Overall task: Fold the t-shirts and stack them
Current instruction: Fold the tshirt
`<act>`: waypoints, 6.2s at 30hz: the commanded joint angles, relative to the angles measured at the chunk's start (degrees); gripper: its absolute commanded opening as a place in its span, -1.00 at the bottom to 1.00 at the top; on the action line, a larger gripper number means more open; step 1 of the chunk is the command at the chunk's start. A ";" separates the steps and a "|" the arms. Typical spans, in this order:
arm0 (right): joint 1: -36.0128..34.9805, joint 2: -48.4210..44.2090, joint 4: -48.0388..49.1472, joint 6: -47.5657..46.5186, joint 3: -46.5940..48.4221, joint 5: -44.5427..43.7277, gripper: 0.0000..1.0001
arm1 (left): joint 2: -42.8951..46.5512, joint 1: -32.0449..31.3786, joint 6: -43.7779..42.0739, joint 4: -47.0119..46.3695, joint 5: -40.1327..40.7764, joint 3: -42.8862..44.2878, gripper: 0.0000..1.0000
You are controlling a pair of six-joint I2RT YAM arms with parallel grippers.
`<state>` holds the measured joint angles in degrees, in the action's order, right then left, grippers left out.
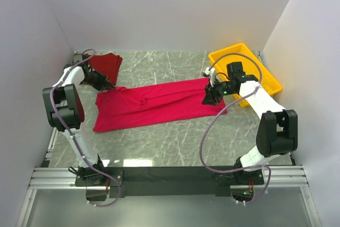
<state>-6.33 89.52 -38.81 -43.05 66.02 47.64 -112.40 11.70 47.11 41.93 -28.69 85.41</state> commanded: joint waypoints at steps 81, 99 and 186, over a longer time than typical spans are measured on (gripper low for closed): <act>6.06 5.14 6.99 22.13 -0.01 -20.65 -0.10 | 20.73 4.91 -19.95 7.55 32.65 -26.78 -0.20; 6.06 6.99 8.31 28.37 -0.10 -34.53 -0.09 | 22.31 4.99 -22.94 7.46 25.26 -27.84 -0.99; 15.56 -8.38 17.97 25.20 -18.47 -33.40 -1.00 | 48.93 12.03 -8.36 15.82 28.51 -34.87 -0.99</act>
<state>8.10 85.21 -25.47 -17.67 48.21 15.49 -67.31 23.29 34.89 58.02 -4.49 49.74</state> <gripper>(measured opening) 0.007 0.012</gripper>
